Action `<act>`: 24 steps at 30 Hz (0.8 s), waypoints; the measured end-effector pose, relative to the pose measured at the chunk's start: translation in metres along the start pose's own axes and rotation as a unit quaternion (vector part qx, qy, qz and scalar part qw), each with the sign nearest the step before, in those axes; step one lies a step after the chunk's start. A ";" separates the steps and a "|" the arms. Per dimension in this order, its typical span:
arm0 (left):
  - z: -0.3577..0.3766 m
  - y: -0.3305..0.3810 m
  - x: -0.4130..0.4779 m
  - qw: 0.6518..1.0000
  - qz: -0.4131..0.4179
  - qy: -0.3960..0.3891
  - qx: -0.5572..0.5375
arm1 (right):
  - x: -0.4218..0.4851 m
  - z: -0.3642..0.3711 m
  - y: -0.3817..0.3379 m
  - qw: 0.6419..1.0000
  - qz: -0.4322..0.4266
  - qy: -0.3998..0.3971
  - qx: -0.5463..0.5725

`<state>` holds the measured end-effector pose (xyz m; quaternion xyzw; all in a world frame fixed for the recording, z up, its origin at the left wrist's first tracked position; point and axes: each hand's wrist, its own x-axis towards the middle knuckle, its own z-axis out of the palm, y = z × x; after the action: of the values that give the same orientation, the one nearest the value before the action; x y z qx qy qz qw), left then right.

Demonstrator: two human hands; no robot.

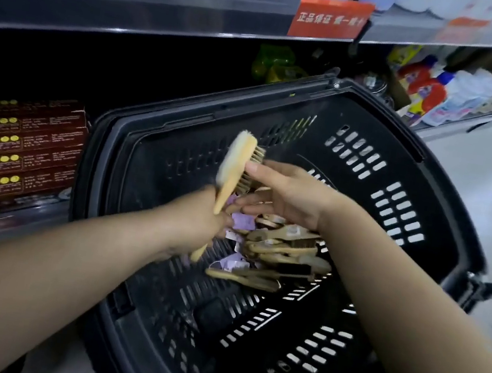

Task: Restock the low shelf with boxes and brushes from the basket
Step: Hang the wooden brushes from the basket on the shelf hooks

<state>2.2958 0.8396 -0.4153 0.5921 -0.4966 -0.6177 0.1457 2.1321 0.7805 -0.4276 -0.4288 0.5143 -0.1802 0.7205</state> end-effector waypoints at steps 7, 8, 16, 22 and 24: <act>-0.005 -0.005 0.007 0.992 -0.046 0.014 -0.115 | 0.026 -0.093 0.085 0.708 0.275 0.149 -0.633; -0.005 -0.005 0.008 0.992 -0.043 0.013 -0.119 | 0.028 -0.100 0.096 0.684 0.300 0.135 -0.651; -0.004 -0.004 0.010 0.992 -0.050 0.000 -0.120 | 0.046 -0.095 0.095 0.635 0.208 0.131 -0.733; -0.003 -0.002 0.008 0.993 -0.040 0.016 -0.113 | 0.039 -0.097 0.108 0.653 0.245 0.065 -0.713; -0.002 -0.001 0.008 0.994 -0.035 0.013 -0.106 | 0.038 -0.095 0.119 0.659 0.268 0.031 -0.702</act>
<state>2.2955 0.8328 -0.4203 0.5980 -0.4054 -0.6640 0.1929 2.0413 0.7800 -0.5550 -0.6452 0.6024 0.4222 0.2065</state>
